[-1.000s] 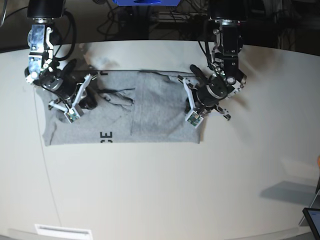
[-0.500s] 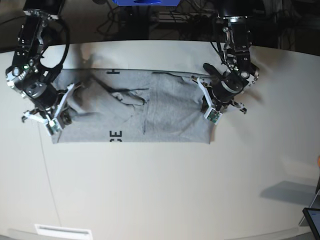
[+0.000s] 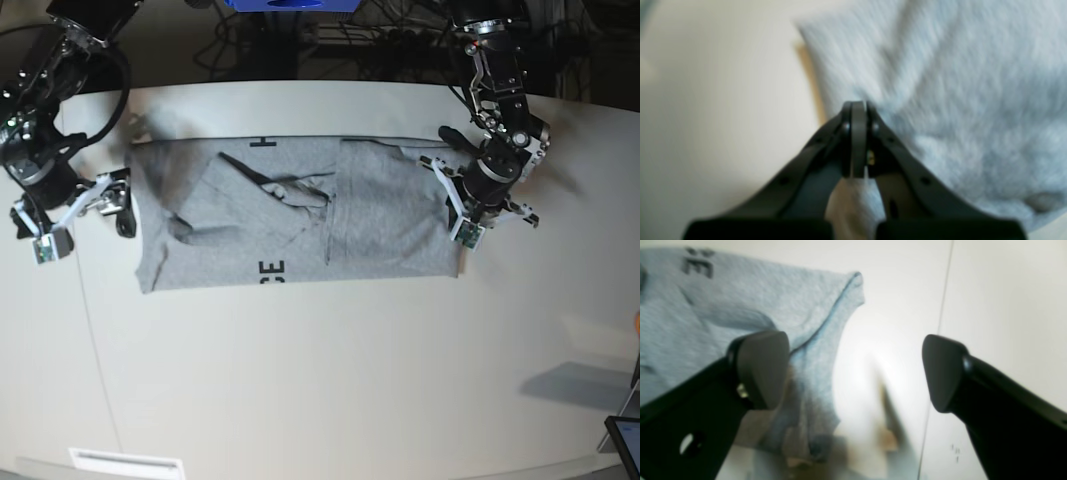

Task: Fold the T-shirt properly
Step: 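Grasp the strip's two ends with both grippers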

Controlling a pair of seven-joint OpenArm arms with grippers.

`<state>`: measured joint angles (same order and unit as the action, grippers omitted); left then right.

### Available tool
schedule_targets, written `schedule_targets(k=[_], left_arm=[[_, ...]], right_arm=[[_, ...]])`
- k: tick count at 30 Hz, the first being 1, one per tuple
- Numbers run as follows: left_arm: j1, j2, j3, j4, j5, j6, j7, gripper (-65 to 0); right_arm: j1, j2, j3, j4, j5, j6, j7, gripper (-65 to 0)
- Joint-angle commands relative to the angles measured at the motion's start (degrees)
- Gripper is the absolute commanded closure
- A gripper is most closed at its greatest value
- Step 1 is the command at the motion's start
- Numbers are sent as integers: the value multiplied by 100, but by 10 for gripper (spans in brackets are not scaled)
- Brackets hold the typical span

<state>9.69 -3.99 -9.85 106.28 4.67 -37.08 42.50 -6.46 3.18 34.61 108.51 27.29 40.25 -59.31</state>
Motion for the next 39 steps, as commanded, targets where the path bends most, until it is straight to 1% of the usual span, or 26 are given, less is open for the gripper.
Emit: schedule_targets(k=[1,2,5,8,11,13,17,20,24,29,35,37,39], left_arm=[[-24,-19,-92,260,-40,29,-105,0],[37,-19,-215,374,-40,29,-61,0],[81,-10,-497,559,-40,29,115,0],[125,-107,-725,480,-31,29,115,0],[257,-274,-813,313,-49,29,97,0],[301,-370,-892,251,-84,29,97,0],[310,-370,-1314,172,-93,20,97,0],[301,-414,-1508,-100,-93,11,97,0],[266,-520,-1472,-716,-93,11,18,0],[125,-529,-1472,-1446,-93,11,-492,0],[-77,-493,-1437,-1604,-93,-33,-562,0],[-165,-493,-1235,-1604,-102,-182,-562,0],[-200,-493,-1094,-1621,-102,-191,-553,0]], right_arm=[[96,117,174,-16,379,-25,-43,-631],[140,187,306,-86,704,-25,-227,-631],[176,258,526,-367,1443,-25,-649,-631],[307,258,561,-842,1785,-25,-913,-631],[325,223,561,-1352,1979,-25,-975,-625],[360,223,561,-1589,2040,-25,-957,-620],[395,231,561,-1853,2058,-25,-939,-620],[404,231,561,-1994,2058,-25,-939,-620],[404,231,552,-2038,2058,-25,-939,-620],[404,231,508,-2108,2040,-25,-966,-620],[439,214,499,-2161,2049,-25,-1019,-620],[466,205,499,-2161,2058,-25,-1168,-620],[483,179,499,-2161,2058,-25,-1274,-620]])
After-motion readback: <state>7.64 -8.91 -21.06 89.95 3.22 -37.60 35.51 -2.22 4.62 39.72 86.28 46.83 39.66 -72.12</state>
